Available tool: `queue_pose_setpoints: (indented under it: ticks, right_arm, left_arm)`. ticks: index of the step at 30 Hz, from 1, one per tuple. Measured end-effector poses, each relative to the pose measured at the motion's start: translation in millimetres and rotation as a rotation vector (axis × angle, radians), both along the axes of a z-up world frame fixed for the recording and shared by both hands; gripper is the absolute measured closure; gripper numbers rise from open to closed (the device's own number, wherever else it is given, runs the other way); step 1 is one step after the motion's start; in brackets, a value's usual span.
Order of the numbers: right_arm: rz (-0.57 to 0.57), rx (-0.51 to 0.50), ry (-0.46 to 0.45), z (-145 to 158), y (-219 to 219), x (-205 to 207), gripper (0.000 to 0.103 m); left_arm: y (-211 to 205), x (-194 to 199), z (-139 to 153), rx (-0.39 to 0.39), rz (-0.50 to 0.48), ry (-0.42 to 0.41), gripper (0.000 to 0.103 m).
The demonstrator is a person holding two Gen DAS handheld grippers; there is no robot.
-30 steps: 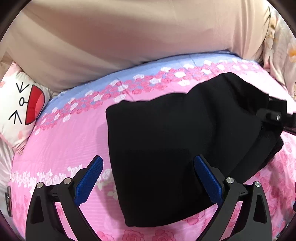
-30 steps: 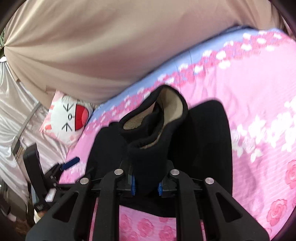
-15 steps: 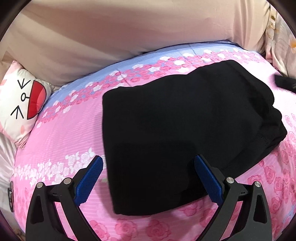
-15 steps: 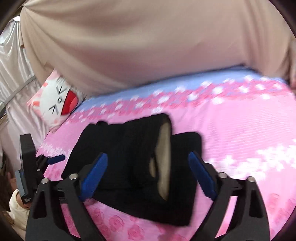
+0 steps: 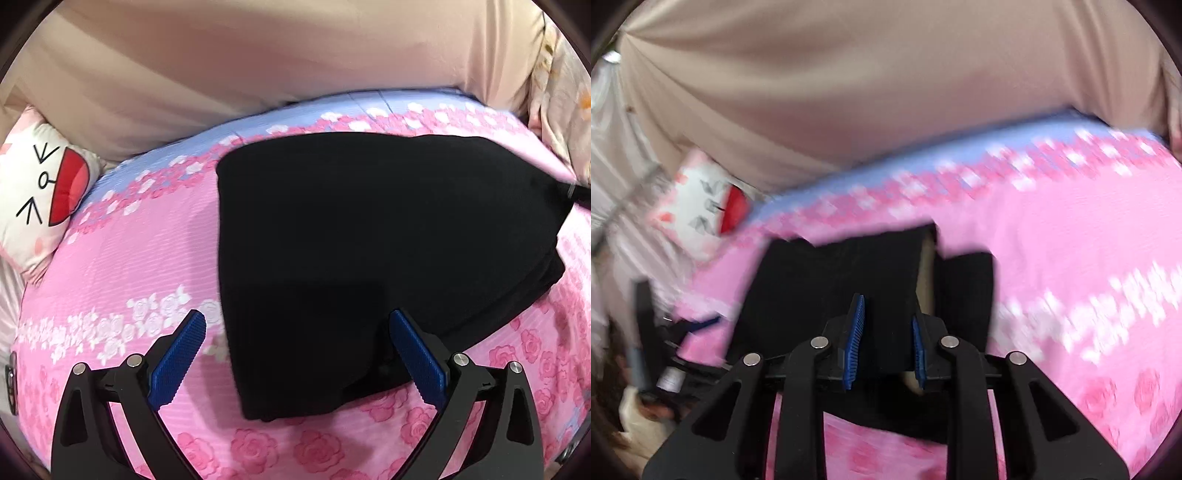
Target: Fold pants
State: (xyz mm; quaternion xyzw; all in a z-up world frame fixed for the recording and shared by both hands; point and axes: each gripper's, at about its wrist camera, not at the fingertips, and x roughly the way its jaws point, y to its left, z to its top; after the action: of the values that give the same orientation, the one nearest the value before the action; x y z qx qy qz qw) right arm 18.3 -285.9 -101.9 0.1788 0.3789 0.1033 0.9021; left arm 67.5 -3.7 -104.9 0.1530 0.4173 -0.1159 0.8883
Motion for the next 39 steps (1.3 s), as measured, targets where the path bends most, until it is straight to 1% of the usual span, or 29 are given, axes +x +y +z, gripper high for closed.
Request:
queue_pose_setpoints:
  ticks: [1,2,3,4,5,6,7,8,9,11,12,13,14,16,17,19,23,25,27,28,30,31,33,34,35,36,37,38,39]
  right_arm:
    - [0.005,0.030,0.043,-16.8,-1.7,2.1,0.077]
    - [-0.001,0.069,0.030,-20.4,-5.8,-0.3,0.075]
    - [-0.010,0.110,0.027,-16.2,-9.8,-3.1,0.070]
    - [-0.012,0.107,0.021,-7.7,-11.2,-4.5,0.066]
    - [-0.017,0.072,-0.007,4.4,-10.1,-6.3,0.061]
    - [-0.031,0.000,-0.058,22.6,-7.6,-7.8,0.040]
    - [-0.029,-0.034,-0.081,31.7,-7.2,-6.8,0.024]
    - [-0.019,-0.061,-0.098,39.4,-5.9,-2.3,0.024]
    - [-0.002,-0.064,-0.102,43.9,-7.2,4.9,0.024]
    - [0.026,-0.014,-0.075,43.9,-10.8,21.6,0.024]
    - [0.052,0.034,-0.046,37.8,-9.9,34.7,0.026]
    - [0.079,0.056,-0.024,31.7,-6.2,43.1,0.029]
    - [0.108,0.052,0.002,25.3,1.5,50.6,0.039]
    - [0.159,0.005,0.073,9.2,22.2,65.3,0.041]
    - [0.165,0.005,0.080,6.5,25.2,67.9,0.041]
    - [0.182,0.051,0.083,4.9,24.8,74.8,0.041]
    - [0.153,0.181,0.085,7.0,0.8,87.6,0.041]
    - [0.161,0.243,0.085,7.6,-7.2,88.8,0.040]
    - [0.135,0.264,0.054,13.0,-18.7,81.4,0.040]
    - [0.108,0.246,0.042,14.7,-24.5,77.3,0.040]
    - [0.067,0.194,0.029,15.6,-30.0,72.0,0.040]
    - [0.060,0.176,0.027,15.3,-30.7,70.0,0.040]
    - [0.058,0.169,0.025,13.9,-28.7,69.2,0.040]
    - [0.060,0.163,0.025,14.2,-28.2,69.0,0.040]
    - [0.059,0.154,0.024,14.8,-26.8,68.7,0.040]
    - [0.059,0.136,0.025,16.0,-24.9,68.0,0.040]
    - [0.060,0.125,0.022,17.2,-24.7,66.6,0.040]
    - [0.058,0.118,0.020,17.6,-26.7,65.3,0.041]
    - [0.049,0.101,0.023,16.8,-29.9,62.2,0.041]
  left_arm:
    - [-4.0,-0.1,-4.2,0.007,-0.010,0.007,0.005]
    - [-6.1,-1.2,-6.1,0.009,-0.020,0.009,0.005]
    - [-7.3,-3.8,-6.3,0.014,-0.032,0.005,0.005]
    - [-6.2,-5.5,-5.5,0.022,-0.035,-0.002,0.005]
    - [-3.1,-7.2,-4.3,0.030,-0.035,-0.013,0.005]
    - [1.0,-7.8,-3.3,0.034,-0.028,-0.019,0.005]
    - [8.8,-7.5,-1.7,0.032,-0.011,-0.022,0.005]
    - [16.4,-6.7,0.1,0.019,0.003,-0.020,0.005]
    - [24.0,-5.6,1.6,0.005,0.018,-0.017,0.005]
    - [40.2,-1.4,2.8,-0.017,0.052,-0.006,0.005]
    - [43.7,-0.3,2.7,-0.028,0.057,-0.002,0.005]
    - [47.3,1.3,1.6,-0.041,0.063,0.009,0.005]
    - [48.8,2.1,0.2,-0.050,0.066,0.018,0.005]
    - [48.8,3.9,-6.0,-0.038,0.068,0.023,0.005]
    - [47.7,4.9,-9.9,-0.021,0.068,0.023,0.005]
    - [49.3,6.4,-17.2,-0.004,0.052,0.012,0.005]
    - [70.6,13.1,-16.8,-0.091,0.064,0.068,0.005]
    - [79.5,11.6,-11.5,-0.099,0.076,0.070,0.005]
    - [86.4,7.1,1.0,-0.123,0.099,0.069,0.005]
    - [90.4,3.6,16.7,-0.142,0.111,0.035,0.005]
    - [89.9,1.2,39.0,-0.159,0.105,-0.028,0.005]
    - [86.1,5.4,55.8,-0.170,0.100,-0.082,0.005]
    - [74.5,17.0,69.1,-0.179,0.091,-0.131,0.005]
    - [62.8,32.4,71.1,-0.173,0.080,-0.142,0.005]
    - [51.7,47.0,66.9,-0.153,0.073,-0.138,0.005]
    - [32.9,72.1,49.3,-0.063,0.076,-0.112,0.005]
    - [24.7,91.0,32.1,0.041,0.086,-0.094,0.005]
    - [16.0,111.5,6.4,0.157,0.087,-0.076,0.005]
    - [17.5,118.8,-2.4,0.151,0.080,-0.082,0.005]
